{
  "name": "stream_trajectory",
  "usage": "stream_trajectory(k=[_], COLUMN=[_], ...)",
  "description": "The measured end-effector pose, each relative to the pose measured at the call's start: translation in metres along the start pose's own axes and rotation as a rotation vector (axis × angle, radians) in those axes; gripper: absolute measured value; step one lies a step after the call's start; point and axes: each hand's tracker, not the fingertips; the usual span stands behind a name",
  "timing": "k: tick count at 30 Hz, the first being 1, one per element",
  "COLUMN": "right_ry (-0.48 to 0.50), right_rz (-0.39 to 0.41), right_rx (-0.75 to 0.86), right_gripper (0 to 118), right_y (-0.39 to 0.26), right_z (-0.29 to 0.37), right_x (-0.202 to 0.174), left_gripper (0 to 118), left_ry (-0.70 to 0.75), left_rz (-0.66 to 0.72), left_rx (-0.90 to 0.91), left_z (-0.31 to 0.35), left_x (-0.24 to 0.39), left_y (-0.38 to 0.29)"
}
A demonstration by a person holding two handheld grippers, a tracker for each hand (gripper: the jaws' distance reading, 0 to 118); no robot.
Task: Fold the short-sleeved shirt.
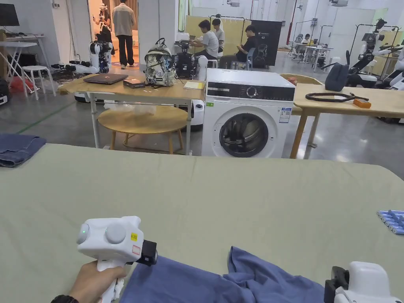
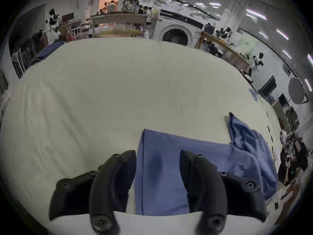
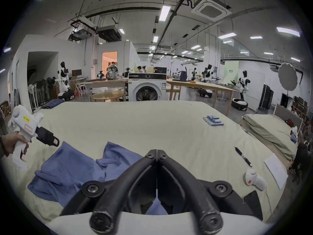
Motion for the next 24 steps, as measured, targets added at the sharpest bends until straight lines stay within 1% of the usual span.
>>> stream_trajectory(k=[2, 4, 6, 7, 9, 10, 11, 12, 13, 14, 15, 16, 17, 18, 19, 22, 24], right_ry=[-0.011, -0.023, -0.034, -0.041, -0.049, -0.053, -0.059, -0.061, -0.066, -0.07, -0.07, -0.068, -0.066, -0.067, -0.063, -0.05, -0.02], right_rz=[-0.001, 0.003, 0.006, 0.007, 0.006, 0.004, 0.001, -0.001, -0.005, -0.011, -0.019, -0.034, -0.051, -0.059, -0.065, -0.066, -0.064], right_rx=[-0.011, -0.024, -0.032, -0.035, -0.043, -0.048, -0.053, -0.057, -0.061, -0.066, -0.07, -0.074, -0.078, -0.082, -0.088, -0.149, -0.217], right_gripper=[0, 0, 0, 0, 0, 0, 0, 0, 0, 0, 0, 0, 0, 0, 0, 0, 0], right_y=[-0.002, -0.005, -0.007, -0.009, -0.011, -0.012, -0.014, -0.014, -0.015, -0.016, -0.016, -0.017, -0.016, -0.015, -0.013, -0.003, 0.001], right_z=[-0.002, -0.002, -0.002, -0.001, 0.0, 0.0, 0.0, 0.0, 0.0, 0.0, -0.001, -0.002, -0.003, -0.004, -0.007, -0.021, -0.038], right_x=[0.005, 0.009, 0.014, 0.017, 0.021, 0.023, 0.026, 0.028, 0.03, 0.033, 0.036, 0.04, 0.045, 0.049, 0.055, 0.072, 0.083], left_gripper=[57, 57, 57, 57, 57, 55, 50, 36, 18, 0, 0, 0, 0, 0, 0, 0, 0], left_ry=[0.011, 0.058, 0.119, 0.12, 0.171, 0.202, 0.196, 0.183, 0.171, 0.117, 0.134, 0.149, 0.142, 0.137, 0.135, 0.108, 0.099], left_rz=[0.017, 0.009, -0.031, -0.064, -0.134, -0.156, -0.167, -0.171, -0.186, -0.206, -0.213, -0.259, -0.263, -0.265, -0.281, -0.239, -0.22], left_rx=[-0.031, -0.051, -0.071, -0.078, -0.095, -0.066, -0.066, -0.061, -0.053, -0.06, -0.061, -0.072, -0.05, -0.024, 0.002, 0.085, 0.129], left_z=[-0.022, -0.039, -0.047, -0.05, -0.054, -0.04, -0.038, -0.037, -0.036, -0.015, -0.01, -0.008, -0.002, -0.011, -0.004, 0.023, 0.045], left_x=[0.0, 0.003, 0.012, 0.018, 0.028, 0.04, 0.046, 0.05, 0.055, 0.068, 0.075, 0.08, 0.082, 0.069, 0.066, 0.054, 0.046], left_y=[0.007, 0.012, 0.009, 0.006, 0.002, -0.003, -0.005, -0.007, -0.009, -0.02, -0.027, -0.032, -0.038, -0.021, -0.02, -0.027, -0.034])
